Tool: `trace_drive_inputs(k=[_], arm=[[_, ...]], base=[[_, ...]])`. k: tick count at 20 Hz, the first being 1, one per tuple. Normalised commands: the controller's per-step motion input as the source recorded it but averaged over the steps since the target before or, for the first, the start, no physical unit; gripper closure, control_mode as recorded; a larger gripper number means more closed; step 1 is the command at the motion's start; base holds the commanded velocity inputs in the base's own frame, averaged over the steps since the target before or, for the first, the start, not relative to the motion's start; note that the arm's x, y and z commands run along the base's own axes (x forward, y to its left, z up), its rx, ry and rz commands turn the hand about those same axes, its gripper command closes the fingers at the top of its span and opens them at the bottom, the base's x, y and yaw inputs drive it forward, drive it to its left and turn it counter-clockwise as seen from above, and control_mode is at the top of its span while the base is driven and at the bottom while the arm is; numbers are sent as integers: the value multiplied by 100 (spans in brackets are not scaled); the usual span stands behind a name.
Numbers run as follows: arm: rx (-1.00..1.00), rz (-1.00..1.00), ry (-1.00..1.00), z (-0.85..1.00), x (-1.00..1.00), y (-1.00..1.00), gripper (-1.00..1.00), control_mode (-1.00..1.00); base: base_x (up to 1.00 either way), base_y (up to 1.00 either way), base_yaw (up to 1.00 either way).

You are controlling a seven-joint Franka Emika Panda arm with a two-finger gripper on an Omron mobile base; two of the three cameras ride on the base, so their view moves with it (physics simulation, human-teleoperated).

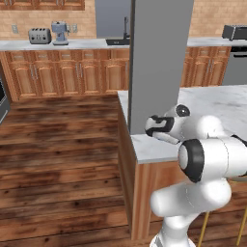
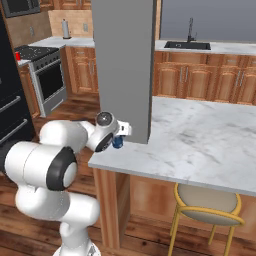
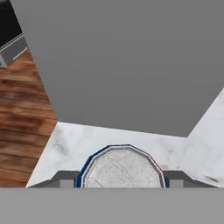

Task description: Four empty soda cans are scattered around the kitchen. Gather all the cans and cluster them next to the stove for recycling.

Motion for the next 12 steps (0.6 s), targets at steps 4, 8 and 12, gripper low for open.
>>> trace_drive_inputs(k=[4, 8, 12], arm=[[3, 0, 2, 64, -19, 8, 100, -100], [1, 0, 5, 49, -22, 9, 100, -100], [0, 0, 2, 34, -35, 10, 100, -100]], base=[[0, 0, 0], [0, 0, 0], [0, 0, 0]])
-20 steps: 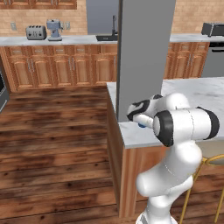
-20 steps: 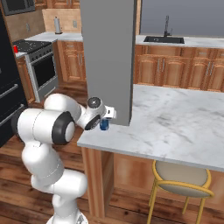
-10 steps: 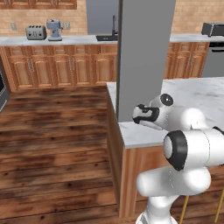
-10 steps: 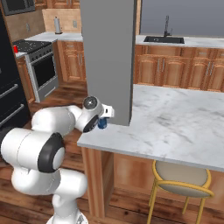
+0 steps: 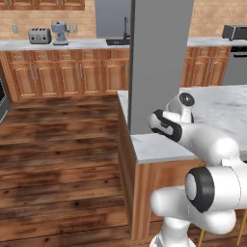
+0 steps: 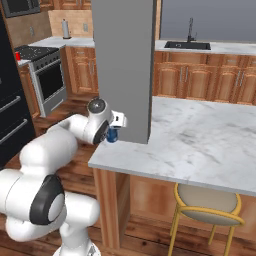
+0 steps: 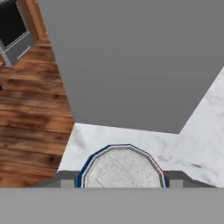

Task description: Four empty soda cans are scattered around the kitchen. Gather all the cans and cluster them next to the stove for recycling.

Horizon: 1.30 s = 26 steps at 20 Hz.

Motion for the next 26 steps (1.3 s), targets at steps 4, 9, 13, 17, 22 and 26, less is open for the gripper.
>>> trace_drive_inputs(k=[4, 9, 13, 17, 22, 26], arm=[[0, 0, 1, 30, -41, 10, 100, -100], [0, 0, 1, 13, -30, 10, 100, -100], [0, -1, 0, 2, -18, 15, 100, -100], [0, -2, 0, 4, -13, 14, 100, -100], [0, -1, 0, 10, -16, 8, 100, -100], [0, -1, 0, 7, -14, 2, 100, -100]], base=[[0, 0, 0], [0, 0, 0], [0, 0, 0], [0, 0, 0], [0, 0, 0], [0, 0, 0]])
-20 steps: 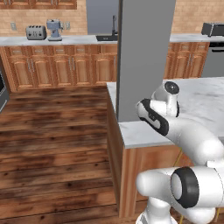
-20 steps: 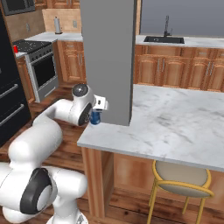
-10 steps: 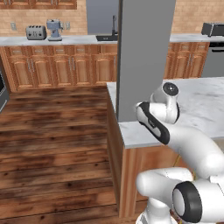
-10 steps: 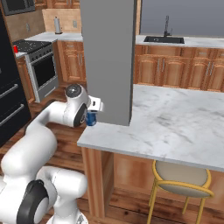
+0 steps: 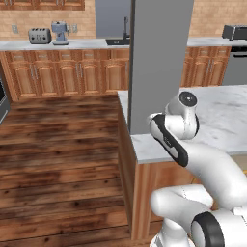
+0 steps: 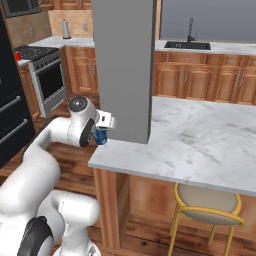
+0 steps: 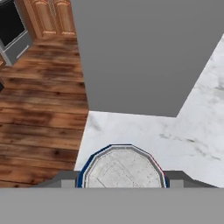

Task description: Four empty soda cans are scattered around the kitchen. Gather all the cans and cluster them next to the stove for recycling.

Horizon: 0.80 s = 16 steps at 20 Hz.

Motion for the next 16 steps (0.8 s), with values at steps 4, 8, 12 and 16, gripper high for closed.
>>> trace_drive_inputs(k=[4, 8, 12, 16], arm=[[0, 0, 0, 4, -18, 0, 100, -100], [0, 0, 0, 1, -21, 0, 100, -100], [0, 1, 0, 0, -12, 5, 100, 100], [0, 0, 0, 0, 0, 0, 100, 100]], base=[[0, 0, 0], [0, 0, 0], [-14, 7, 2], [-32, 31, 2]])
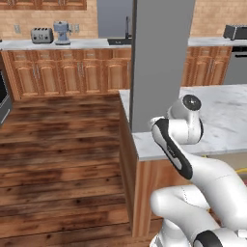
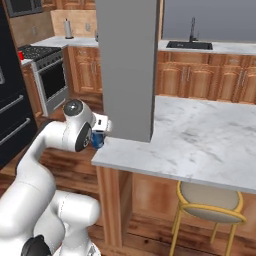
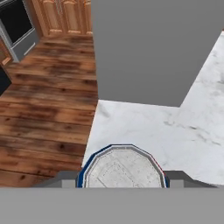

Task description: Four empty soda cans are scattered around the kitchen. Gather all the cans and cluster them next to the stove for recycling.

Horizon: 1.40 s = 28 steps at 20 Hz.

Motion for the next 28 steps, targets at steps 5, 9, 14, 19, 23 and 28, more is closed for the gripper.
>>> trace_drive_inputs(k=[5, 9, 14, 19, 23, 28], arm=[[0, 0, 0, 0, 0, 0, 100, 100], [0, 0, 0, 0, 0, 0, 100, 100], [0, 0, 0, 0, 0, 0, 100, 100], [0, 0, 0, 0, 0, 0, 100, 100], [0, 0, 0, 0, 0, 0, 100, 100], [0, 0, 0, 0, 0, 0, 100, 100]], base=[[-9, 57, 0], [-4, 69, 0], [-1, 71, 0], [13, 70, 0], [46, 57, -1], [65, 39, -2]])
